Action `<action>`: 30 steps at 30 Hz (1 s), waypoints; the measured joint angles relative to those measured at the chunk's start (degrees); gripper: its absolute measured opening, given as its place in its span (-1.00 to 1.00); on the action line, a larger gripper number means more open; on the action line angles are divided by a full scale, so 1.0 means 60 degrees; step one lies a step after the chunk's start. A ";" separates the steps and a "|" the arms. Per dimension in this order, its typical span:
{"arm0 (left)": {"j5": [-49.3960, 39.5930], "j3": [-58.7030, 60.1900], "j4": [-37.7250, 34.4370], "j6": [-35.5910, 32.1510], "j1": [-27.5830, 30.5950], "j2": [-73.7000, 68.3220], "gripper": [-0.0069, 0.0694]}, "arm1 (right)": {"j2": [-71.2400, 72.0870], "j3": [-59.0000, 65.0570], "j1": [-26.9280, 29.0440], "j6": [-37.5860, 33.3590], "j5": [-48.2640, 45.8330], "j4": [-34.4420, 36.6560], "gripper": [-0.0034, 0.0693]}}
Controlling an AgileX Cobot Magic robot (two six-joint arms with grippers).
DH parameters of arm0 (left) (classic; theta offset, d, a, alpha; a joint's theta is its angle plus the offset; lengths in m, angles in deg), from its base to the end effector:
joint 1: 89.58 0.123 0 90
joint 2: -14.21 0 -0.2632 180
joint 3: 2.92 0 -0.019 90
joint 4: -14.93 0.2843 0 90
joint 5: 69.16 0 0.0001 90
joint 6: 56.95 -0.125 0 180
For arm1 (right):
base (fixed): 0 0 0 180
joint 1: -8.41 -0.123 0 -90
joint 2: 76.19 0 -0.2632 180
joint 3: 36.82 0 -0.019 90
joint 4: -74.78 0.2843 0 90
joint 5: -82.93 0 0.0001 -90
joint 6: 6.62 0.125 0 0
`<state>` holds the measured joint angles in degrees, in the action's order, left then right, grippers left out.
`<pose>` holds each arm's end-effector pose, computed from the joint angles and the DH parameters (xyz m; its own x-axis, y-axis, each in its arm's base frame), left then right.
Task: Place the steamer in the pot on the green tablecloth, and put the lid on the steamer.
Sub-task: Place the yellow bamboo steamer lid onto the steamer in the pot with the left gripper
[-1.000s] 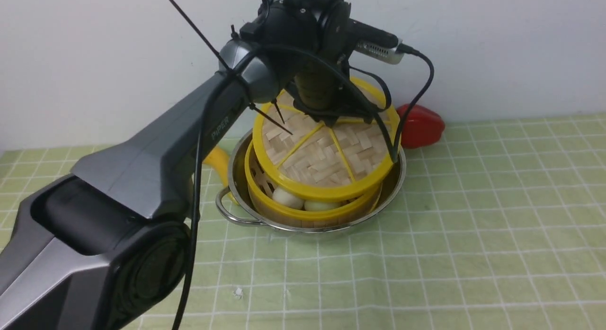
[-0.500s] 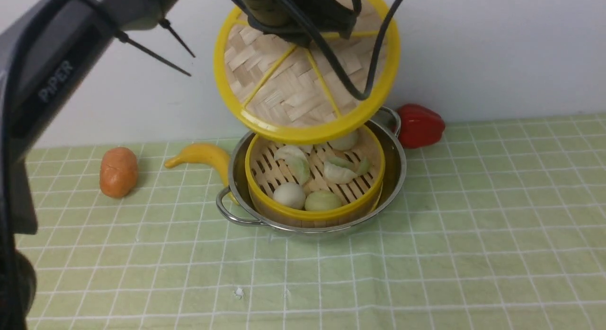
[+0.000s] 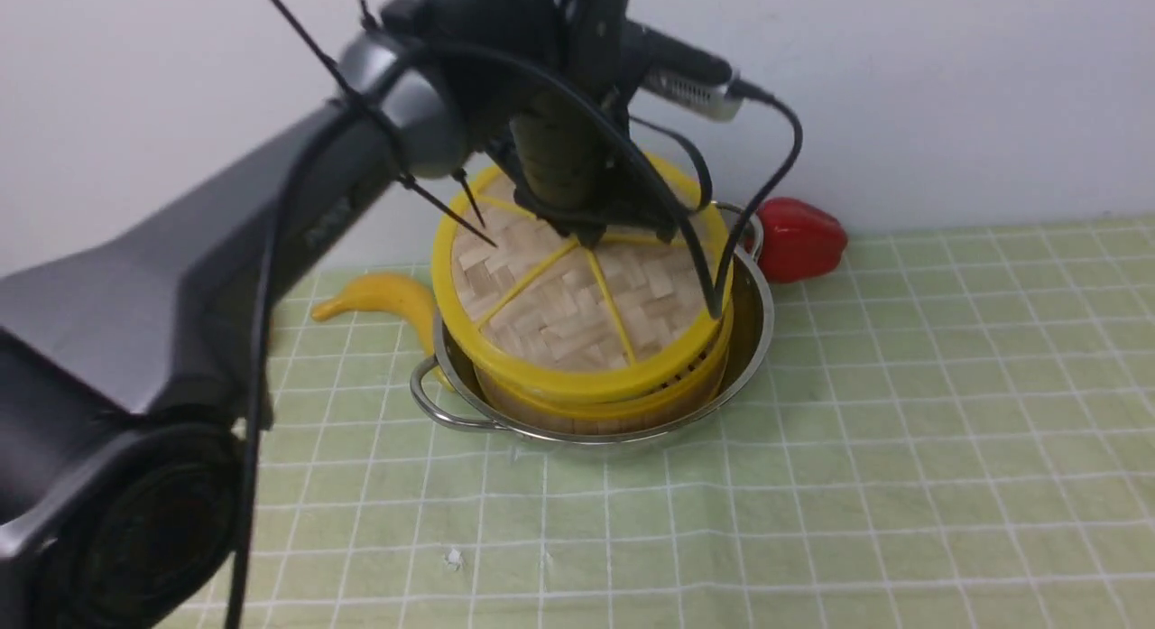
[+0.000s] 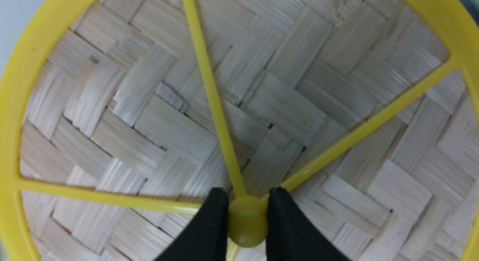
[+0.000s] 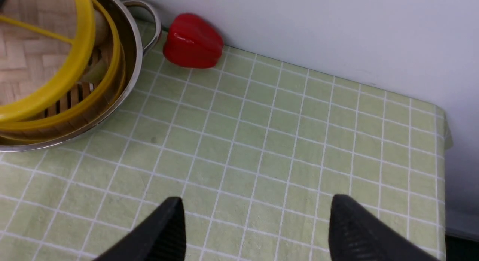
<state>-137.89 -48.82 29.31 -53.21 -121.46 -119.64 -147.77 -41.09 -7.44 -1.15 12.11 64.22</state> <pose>0.4526 -0.2474 0.2308 -0.7639 0.5066 -0.3999 0.4552 0.8621 0.2226 0.2506 0.0487 0.4086 -0.7179 -0.1687 -0.6754 -0.1327 0.9856 -0.1052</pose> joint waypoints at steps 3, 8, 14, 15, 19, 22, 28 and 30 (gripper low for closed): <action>0.0478 0.0000 0.0063 0.0000 0.0000 -0.0246 -0.50 | 0.0000 0.0002 0.0000 0.0000 0.0000 0.0035 0.47; 0.0801 0.0000 0.0074 0.0000 0.0000 -0.0434 -0.50 | 0.0000 0.0013 0.0000 0.0003 0.0000 0.0137 0.47; 0.0564 0.0000 0.0097 0.0000 0.0000 -0.0573 -0.50 | 0.0000 0.0013 0.0000 0.0003 0.0000 0.0147 0.47; 0.0511 0.0000 0.0097 0.0000 0.0000 -0.0573 -0.50 | 0.0000 0.0013 0.0000 0.0003 0.0000 0.0147 0.47; 0.0517 0.0000 0.0097 -0.0009 0.0000 -0.0582 -0.50 | 0.0000 0.0013 0.0000 0.0003 0.0000 0.0147 0.47; 0.0681 0.0000 0.0173 -0.0009 0.0000 -0.0584 -0.50 | 0.0000 0.0013 0.0000 0.0003 0.0000 0.0147 0.47; 0.0845 0.0000 0.0247 -0.0009 0.0000 -0.0668 -0.50 | 0.0000 0.0013 0.0000 0.0003 0.0000 0.0147 0.47; 0.0874 0.0000 0.0238 -0.0009 0.0000 -0.0687 -0.50 | 0.0000 0.0013 0.0000 0.0003 0.0000 0.0147 0.47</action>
<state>-132.65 -48.82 30.74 -53.26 -121.46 -123.77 -147.77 -41.01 -7.44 -1.13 12.11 65.10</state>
